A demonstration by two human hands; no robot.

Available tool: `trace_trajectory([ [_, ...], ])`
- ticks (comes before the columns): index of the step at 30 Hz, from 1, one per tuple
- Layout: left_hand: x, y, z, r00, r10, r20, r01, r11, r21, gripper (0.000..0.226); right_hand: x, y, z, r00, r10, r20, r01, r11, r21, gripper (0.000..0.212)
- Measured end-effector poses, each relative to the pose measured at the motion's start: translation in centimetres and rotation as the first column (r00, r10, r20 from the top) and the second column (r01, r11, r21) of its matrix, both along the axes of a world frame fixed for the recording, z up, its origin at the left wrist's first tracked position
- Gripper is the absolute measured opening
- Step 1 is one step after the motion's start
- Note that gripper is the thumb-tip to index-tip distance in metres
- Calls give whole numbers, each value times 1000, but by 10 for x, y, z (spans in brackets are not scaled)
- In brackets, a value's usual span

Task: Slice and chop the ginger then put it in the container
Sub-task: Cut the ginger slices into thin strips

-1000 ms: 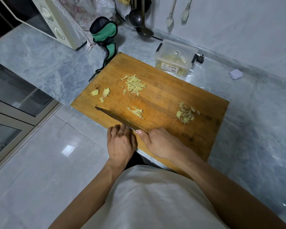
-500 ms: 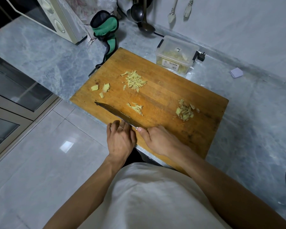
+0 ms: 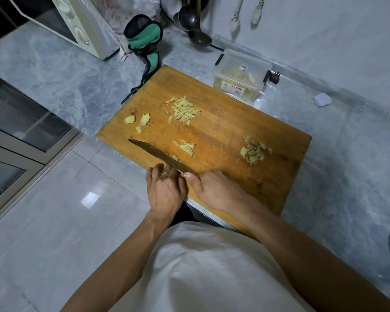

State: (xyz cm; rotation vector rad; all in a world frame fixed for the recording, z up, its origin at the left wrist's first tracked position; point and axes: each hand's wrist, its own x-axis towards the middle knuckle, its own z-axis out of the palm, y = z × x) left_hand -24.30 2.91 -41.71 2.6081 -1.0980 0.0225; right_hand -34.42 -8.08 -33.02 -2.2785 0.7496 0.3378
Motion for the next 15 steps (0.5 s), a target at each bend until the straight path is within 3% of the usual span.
trace_trajectory([
  [8,3,1,-3,1000,-1,3,1,1000,-17,17,-2,-5,1,1000,17,1,-17,1000,-14,70],
  [15,3,1,-1,1000,4,-17,-4,1000,-14,22,-6,-6,-2,999,48,10,-47,998,-29,70],
])
